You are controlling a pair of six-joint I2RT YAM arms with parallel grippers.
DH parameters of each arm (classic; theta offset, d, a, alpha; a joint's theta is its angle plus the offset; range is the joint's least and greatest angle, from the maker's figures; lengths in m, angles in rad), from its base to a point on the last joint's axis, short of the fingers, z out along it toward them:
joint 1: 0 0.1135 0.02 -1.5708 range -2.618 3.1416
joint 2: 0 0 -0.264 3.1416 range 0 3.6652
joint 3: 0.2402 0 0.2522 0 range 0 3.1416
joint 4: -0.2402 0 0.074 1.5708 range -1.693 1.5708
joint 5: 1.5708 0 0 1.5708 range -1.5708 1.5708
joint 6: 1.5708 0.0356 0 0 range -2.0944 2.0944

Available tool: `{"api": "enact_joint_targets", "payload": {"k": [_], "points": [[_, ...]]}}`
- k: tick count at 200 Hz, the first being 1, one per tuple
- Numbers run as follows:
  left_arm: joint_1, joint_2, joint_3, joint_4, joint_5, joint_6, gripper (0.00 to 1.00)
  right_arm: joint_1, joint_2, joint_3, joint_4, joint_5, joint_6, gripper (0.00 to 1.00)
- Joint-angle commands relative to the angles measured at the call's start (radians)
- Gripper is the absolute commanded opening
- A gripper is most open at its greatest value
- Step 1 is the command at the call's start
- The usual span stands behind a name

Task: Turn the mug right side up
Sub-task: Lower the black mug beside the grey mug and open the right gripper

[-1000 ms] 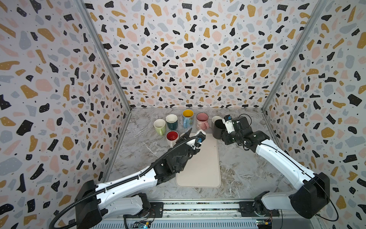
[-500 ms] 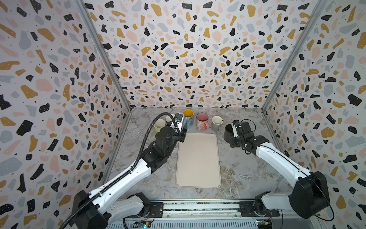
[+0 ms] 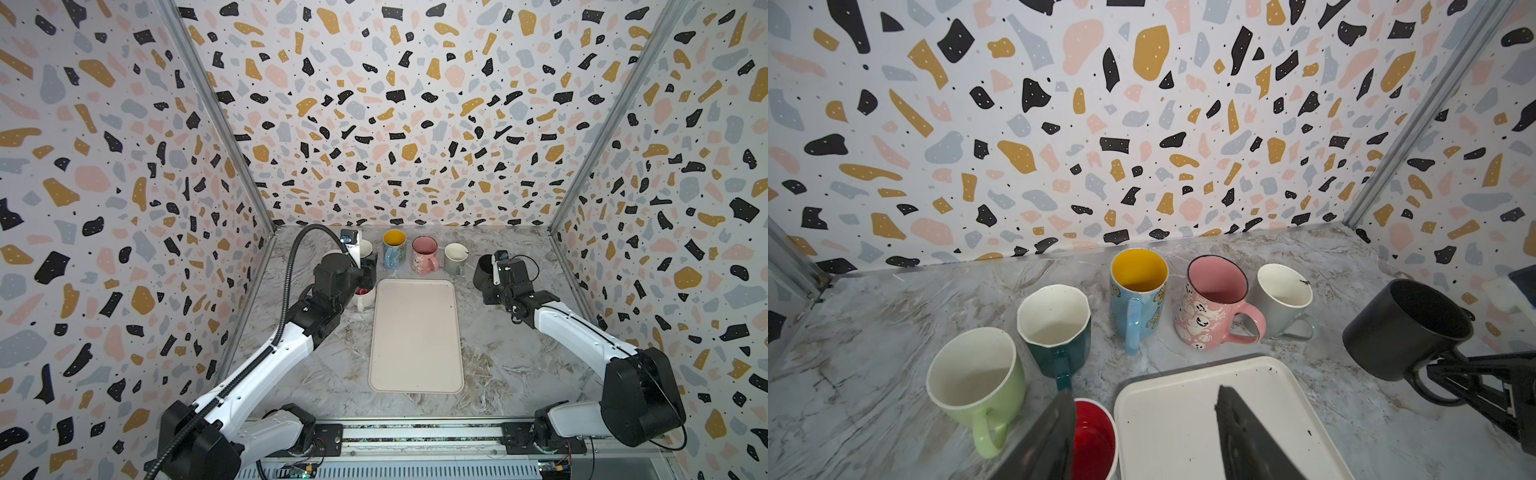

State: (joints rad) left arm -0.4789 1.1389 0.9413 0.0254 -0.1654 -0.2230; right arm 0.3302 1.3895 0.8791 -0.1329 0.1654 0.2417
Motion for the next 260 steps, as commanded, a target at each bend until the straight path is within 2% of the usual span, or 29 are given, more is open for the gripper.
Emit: {"api": "enact_joint_targets", "payload": {"k": [1,53,93,260], "points": [[0.043,-0.003,0.025,0.023,0.062,-0.079,0.56,-0.008,0.005,-0.005,0.181,-0.026,0.0,0.0],[0.098,-0.009,0.013,0.047,0.146,-0.137,0.57,-0.017,0.074,-0.035,0.291,-0.061,-0.007,0.0],[0.117,-0.007,0.007,0.05,0.168,-0.157,0.57,-0.022,0.112,-0.052,0.348,-0.065,-0.006,0.0],[0.13,-0.011,-0.003,0.06,0.201,-0.165,0.58,-0.024,0.21,-0.058,0.386,-0.063,0.001,0.0]]}}
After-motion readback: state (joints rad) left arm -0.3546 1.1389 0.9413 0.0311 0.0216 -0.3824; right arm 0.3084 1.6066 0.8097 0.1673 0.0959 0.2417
